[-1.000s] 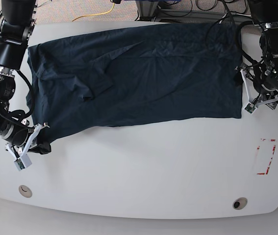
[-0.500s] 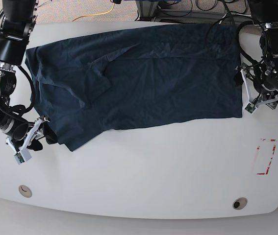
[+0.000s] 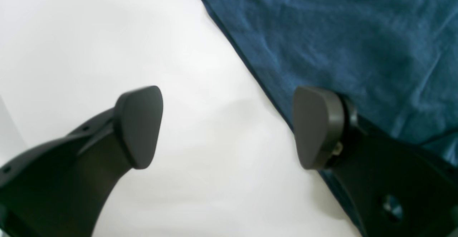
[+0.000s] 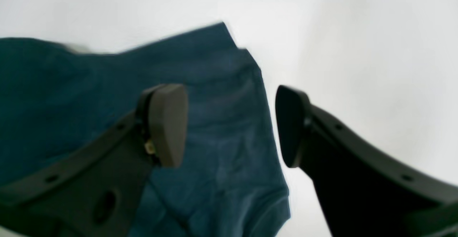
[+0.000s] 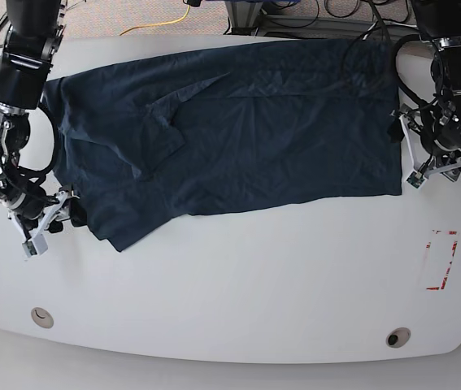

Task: Layout the t-shirt on the table in an organized manner, then fold the t-shirt properly
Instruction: 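Move the right gripper along the side edge to the hem corner and grasp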

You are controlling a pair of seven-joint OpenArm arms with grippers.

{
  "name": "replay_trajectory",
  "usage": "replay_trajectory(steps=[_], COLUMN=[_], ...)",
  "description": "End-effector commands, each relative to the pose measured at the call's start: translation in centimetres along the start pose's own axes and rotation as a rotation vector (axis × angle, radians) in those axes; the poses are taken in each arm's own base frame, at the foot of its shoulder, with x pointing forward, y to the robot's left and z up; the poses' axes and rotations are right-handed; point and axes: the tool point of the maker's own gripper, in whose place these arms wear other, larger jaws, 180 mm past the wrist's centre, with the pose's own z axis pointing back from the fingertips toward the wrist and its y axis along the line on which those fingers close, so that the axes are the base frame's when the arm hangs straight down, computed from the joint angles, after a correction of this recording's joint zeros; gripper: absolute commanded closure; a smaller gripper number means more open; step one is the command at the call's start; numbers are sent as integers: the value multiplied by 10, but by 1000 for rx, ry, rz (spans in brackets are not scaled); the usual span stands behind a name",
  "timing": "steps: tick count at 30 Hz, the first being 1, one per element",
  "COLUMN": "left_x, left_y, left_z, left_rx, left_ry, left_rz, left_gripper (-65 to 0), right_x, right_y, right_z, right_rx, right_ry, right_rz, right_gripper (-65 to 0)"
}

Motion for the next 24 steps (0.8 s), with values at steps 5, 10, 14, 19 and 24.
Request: replay_trajectory(steps=[5, 10, 14, 19, 24], left_x=[15, 32, 44, 55, 59], left_y=[26, 31, 49, 64, 67], left_z=[19, 33, 44, 52, 54], left_rx=[78, 118, 167, 202, 209], left_ry=[-64, -136, -190, -235, -244], left_rz=[17, 43, 96, 136, 136], left_gripper=[-525, -525, -525, -525, -525], right_x=[22, 27, 34, 38, 25], right_y=[-18, -23, -23, -27, -32], right_z=[-22, -37, -48, -60, -75], right_rx=[-22, -33, -39, -55, -58], right_ry=[-28, -37, -54, -52, -66], right_rz=[-66, -96, -100, -106, -152], right_gripper=[-377, -377, -377, -374, -374])
